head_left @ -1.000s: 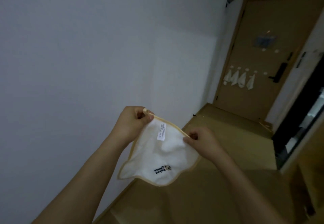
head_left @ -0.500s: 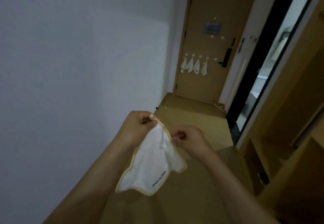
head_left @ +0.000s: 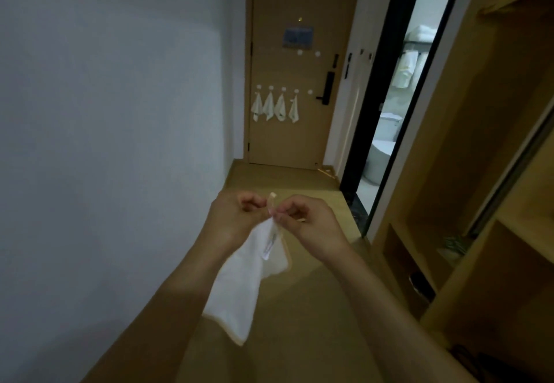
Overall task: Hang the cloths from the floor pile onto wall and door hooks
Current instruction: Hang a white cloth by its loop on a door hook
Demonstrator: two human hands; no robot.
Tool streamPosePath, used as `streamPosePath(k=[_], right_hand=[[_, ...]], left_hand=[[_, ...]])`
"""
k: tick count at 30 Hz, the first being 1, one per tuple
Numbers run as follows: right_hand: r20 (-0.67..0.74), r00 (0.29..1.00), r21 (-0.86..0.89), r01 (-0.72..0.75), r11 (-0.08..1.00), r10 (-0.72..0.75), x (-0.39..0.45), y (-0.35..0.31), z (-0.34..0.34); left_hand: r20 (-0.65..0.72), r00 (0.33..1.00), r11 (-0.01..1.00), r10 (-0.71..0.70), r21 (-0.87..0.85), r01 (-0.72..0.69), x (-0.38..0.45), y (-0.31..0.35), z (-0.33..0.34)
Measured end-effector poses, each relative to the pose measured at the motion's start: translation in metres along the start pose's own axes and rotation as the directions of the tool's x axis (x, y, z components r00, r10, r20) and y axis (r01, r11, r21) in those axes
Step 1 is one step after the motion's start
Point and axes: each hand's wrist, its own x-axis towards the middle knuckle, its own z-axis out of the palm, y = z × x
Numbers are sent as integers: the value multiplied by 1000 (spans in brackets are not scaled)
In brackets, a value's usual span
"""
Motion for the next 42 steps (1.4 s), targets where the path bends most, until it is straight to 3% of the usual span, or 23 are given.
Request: streamPosePath(k=[12,24,31,42], right_hand=[[-88,993,107,-72,992,81,157,78,2],[-151,984,299,-44,953,93,342,159,-48],[-245,964,233,-43,971,102,434,208,-58],[-328,936,91,-103,990,128,616,277,-53]], left_hand=[[-171,983,996,60,80,-47,164,-53,45],[-175,978,986,112,146,-86,361,-72,118],[-204,956,967,210,190,-172,455,-98,148],[-129,977,983,168,93,-157,645,-156,165]])
